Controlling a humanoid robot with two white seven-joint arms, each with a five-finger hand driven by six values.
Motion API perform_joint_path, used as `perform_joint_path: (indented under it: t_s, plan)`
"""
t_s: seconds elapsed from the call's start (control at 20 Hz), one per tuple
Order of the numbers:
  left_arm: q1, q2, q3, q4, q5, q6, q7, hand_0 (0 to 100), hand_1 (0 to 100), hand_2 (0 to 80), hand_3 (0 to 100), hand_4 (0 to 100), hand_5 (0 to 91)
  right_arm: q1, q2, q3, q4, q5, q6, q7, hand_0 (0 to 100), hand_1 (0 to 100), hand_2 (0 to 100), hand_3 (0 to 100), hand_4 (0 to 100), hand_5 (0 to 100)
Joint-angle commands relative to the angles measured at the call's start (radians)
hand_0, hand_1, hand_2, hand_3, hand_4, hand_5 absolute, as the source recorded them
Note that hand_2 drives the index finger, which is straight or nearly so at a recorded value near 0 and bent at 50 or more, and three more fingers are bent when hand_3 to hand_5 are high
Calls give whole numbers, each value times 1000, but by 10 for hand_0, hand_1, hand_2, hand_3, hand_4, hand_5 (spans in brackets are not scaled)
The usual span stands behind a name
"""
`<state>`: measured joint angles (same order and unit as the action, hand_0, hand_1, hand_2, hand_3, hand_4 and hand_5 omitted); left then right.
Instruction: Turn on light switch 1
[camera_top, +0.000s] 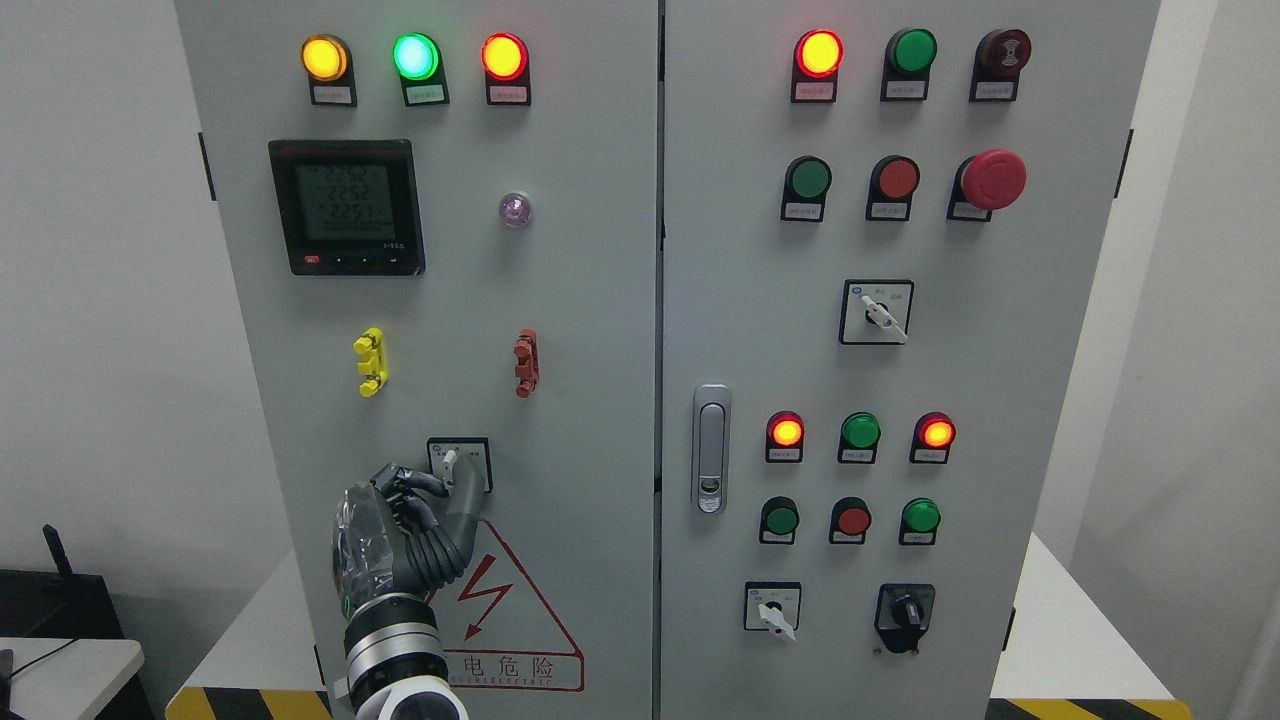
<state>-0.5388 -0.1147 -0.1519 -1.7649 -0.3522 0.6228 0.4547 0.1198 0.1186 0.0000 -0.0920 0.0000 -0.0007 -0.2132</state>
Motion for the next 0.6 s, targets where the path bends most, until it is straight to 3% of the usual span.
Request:
perform_joint_path:
  t_s: [0.0,0.55]
  plan:
    - [0,0,-2,-1,1,0,-1,611,541,643,1000,1000,848,1,0,23,0,5,1,0,120,389,0,0,0,0]
    - [0,0,-2,-2,1,0,-4,768,529,634,1000,1000,847,0,0,23,0,5,1,0,120,389,0,0,0,0]
